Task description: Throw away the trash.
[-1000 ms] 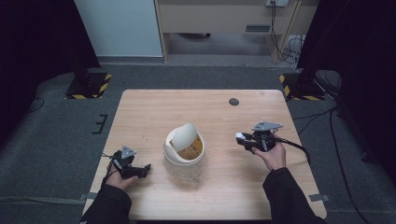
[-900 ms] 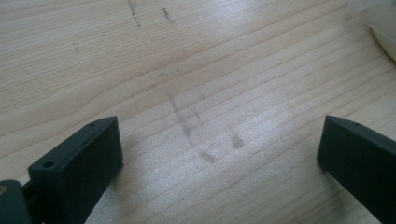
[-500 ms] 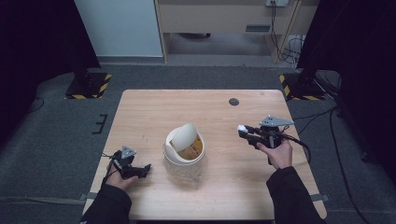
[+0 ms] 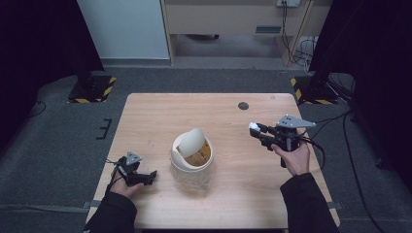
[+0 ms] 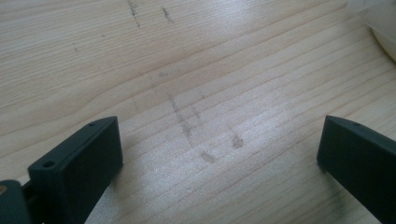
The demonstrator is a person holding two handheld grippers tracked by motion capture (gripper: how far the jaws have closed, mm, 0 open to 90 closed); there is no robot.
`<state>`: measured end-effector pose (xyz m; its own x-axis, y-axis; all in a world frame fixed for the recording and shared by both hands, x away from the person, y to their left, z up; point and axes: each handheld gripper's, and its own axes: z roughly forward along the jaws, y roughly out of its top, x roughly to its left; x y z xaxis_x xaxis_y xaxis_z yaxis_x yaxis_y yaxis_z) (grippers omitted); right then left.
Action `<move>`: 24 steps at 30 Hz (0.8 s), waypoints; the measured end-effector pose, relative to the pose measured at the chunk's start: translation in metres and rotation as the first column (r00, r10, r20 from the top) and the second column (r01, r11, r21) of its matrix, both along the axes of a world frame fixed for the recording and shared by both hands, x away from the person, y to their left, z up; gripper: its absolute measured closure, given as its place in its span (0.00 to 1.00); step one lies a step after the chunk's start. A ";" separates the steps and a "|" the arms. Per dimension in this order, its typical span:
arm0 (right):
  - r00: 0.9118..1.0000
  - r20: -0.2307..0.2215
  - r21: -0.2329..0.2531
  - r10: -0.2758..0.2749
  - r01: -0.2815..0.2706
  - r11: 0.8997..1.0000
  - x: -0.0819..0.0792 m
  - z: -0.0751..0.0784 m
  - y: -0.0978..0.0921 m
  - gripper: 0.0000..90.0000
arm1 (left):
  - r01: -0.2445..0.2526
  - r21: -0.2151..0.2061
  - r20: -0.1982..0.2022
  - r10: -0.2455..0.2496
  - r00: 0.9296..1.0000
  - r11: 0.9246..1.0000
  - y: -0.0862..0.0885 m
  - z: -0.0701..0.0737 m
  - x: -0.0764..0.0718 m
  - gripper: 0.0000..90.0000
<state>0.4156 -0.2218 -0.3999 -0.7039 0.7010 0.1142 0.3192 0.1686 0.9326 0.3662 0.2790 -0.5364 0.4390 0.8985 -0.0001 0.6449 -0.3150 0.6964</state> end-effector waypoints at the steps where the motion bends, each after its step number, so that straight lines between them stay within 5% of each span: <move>1: 1.000 0.007 0.000 0.004 -0.004 1.000 -0.001 0.003 0.000 0.71 | 0.000 0.000 0.000 0.000 1.000 1.000 0.000 0.000 0.000 0.00; 14: 0.996 0.062 0.071 0.070 -0.074 0.995 -0.014 0.026 0.015 0.71 | 0.000 0.000 0.000 0.000 1.000 1.000 0.000 0.000 0.000 0.00; 24: 0.987 0.091 0.070 0.133 -0.140 0.988 -0.023 0.036 0.032 0.71 | 0.000 0.000 0.000 0.000 1.000 1.000 0.000 0.000 0.000 0.00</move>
